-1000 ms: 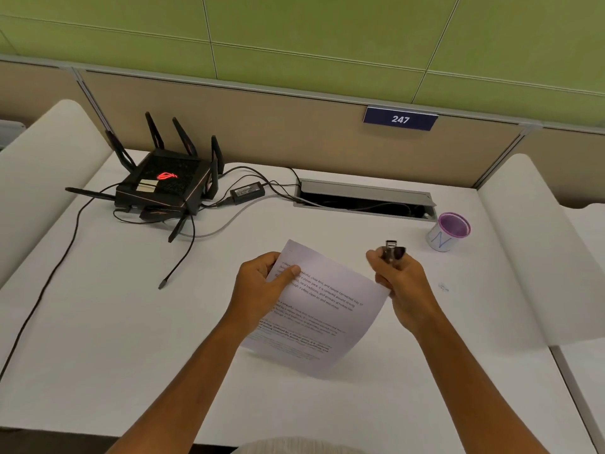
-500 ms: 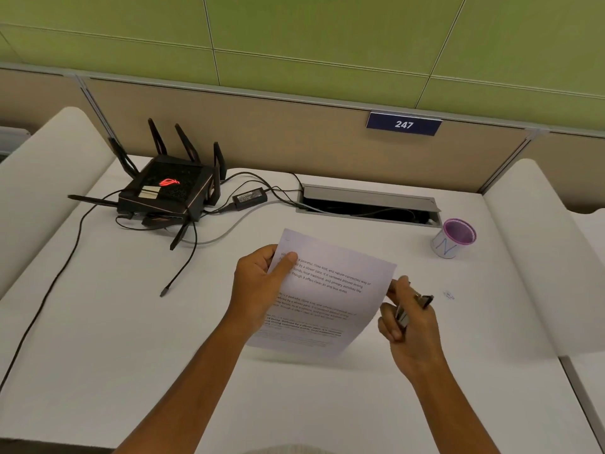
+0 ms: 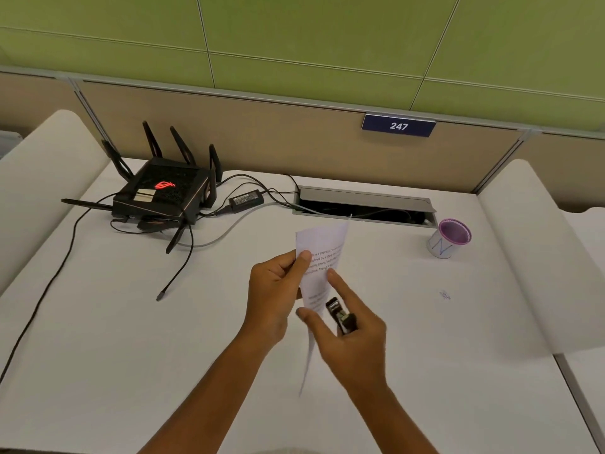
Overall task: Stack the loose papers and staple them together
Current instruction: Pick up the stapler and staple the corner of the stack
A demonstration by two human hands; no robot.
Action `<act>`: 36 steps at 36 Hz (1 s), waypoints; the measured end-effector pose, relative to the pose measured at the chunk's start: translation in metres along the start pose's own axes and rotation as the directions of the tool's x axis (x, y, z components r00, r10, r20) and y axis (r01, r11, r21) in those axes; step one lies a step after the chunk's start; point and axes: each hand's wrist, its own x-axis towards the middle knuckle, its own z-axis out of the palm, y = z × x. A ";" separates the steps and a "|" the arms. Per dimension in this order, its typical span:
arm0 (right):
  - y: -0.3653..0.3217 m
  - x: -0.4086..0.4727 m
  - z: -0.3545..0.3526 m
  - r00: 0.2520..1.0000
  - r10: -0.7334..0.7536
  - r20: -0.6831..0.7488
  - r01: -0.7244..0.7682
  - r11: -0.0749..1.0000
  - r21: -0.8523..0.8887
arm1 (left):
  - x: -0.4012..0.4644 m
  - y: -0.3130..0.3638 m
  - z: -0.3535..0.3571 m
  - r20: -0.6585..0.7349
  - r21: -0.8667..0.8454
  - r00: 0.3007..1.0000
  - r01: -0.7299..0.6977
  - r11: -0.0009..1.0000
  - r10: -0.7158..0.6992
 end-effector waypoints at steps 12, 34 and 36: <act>0.010 -0.003 -0.006 0.963 -0.248 0.109 0.270 0.894 -0.356 | -0.013 0.008 0.002 -0.037 -0.111 0.994 0.098 0.989 -0.103; -0.045 0.030 -0.053 0.775 0.632 0.001 -0.557 0.683 0.472 | -0.008 -0.003 -0.043 -0.140 0.133 0.990 -0.002 0.991 0.020; -0.048 0.031 -0.056 0.752 0.658 0.037 -0.582 0.636 0.506 | -0.009 -0.002 -0.047 -0.157 0.124 0.987 -0.009 0.992 0.028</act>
